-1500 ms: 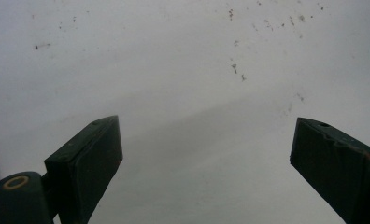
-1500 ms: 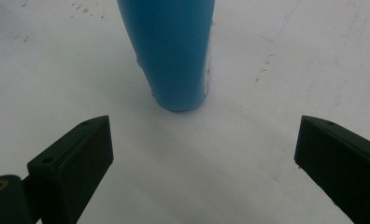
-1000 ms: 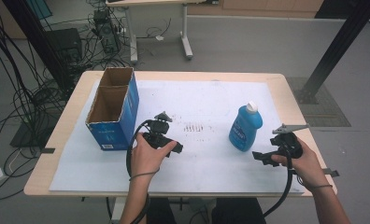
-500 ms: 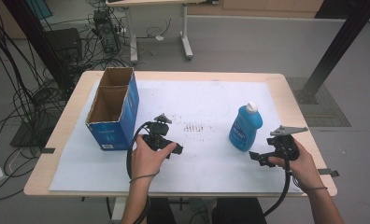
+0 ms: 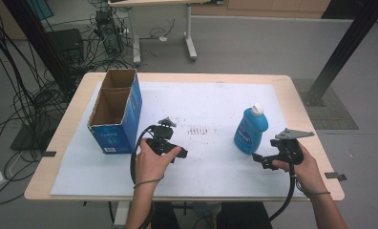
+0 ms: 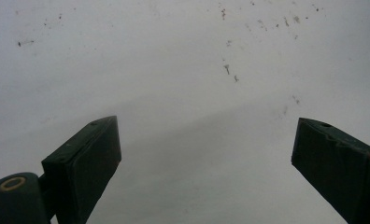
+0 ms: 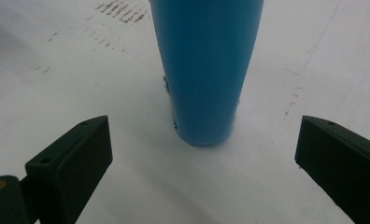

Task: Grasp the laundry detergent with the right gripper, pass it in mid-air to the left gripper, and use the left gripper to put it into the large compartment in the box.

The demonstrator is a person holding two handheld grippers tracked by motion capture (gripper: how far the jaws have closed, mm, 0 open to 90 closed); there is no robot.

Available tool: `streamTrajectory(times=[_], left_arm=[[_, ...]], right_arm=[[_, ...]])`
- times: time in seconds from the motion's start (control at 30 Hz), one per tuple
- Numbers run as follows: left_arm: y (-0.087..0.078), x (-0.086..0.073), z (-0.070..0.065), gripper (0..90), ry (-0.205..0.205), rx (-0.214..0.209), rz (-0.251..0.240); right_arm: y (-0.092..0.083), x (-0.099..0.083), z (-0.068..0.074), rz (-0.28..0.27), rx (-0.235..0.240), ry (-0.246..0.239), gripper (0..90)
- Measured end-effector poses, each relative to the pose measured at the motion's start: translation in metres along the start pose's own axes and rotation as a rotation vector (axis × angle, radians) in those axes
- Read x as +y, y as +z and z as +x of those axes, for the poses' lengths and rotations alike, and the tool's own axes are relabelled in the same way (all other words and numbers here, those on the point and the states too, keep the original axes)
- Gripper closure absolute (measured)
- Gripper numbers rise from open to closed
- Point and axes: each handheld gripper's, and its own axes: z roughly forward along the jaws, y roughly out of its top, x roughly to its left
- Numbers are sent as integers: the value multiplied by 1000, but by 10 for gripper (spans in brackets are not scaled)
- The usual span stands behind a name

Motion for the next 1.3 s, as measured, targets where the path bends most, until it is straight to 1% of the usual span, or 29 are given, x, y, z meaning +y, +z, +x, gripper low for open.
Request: streamTrajectory(times=[0.13, 0.33, 0.43, 0.67, 0.77, 1.0, 1.17, 1.3], left_arm=[[0, 0, 0, 87, 5, 0, 3], [0, -1, 0, 86, -1, -4, -4], [1, -1, 0, 86, -2, -2, 2], [0, -2, 0, 87, 0, -4, 3], [0, -2, 1, 87, -1, -5, 0], [2, -4, 2, 87, -5, -6, 7], [1, -4, 2, 87, -5, -4, 6], [0, -4, 2, 87, -5, -3, 4]], right_arm=[[2, 0, 1, -20, 3, 3, 38], [4, -2, 1, -52, 4, -4, 37], [5, -3, 1, -67, 8, -5, 37], [10, -5, 3, -77, 7, -5, 34], [13, -6, 4, -83, 7, 4, 33], [19, -7, 3, -110, 11, 16, 30], [22, -6, 3, -125, 16, 14, 29], [26, -6, 2, -139, 10, 20, 25]])
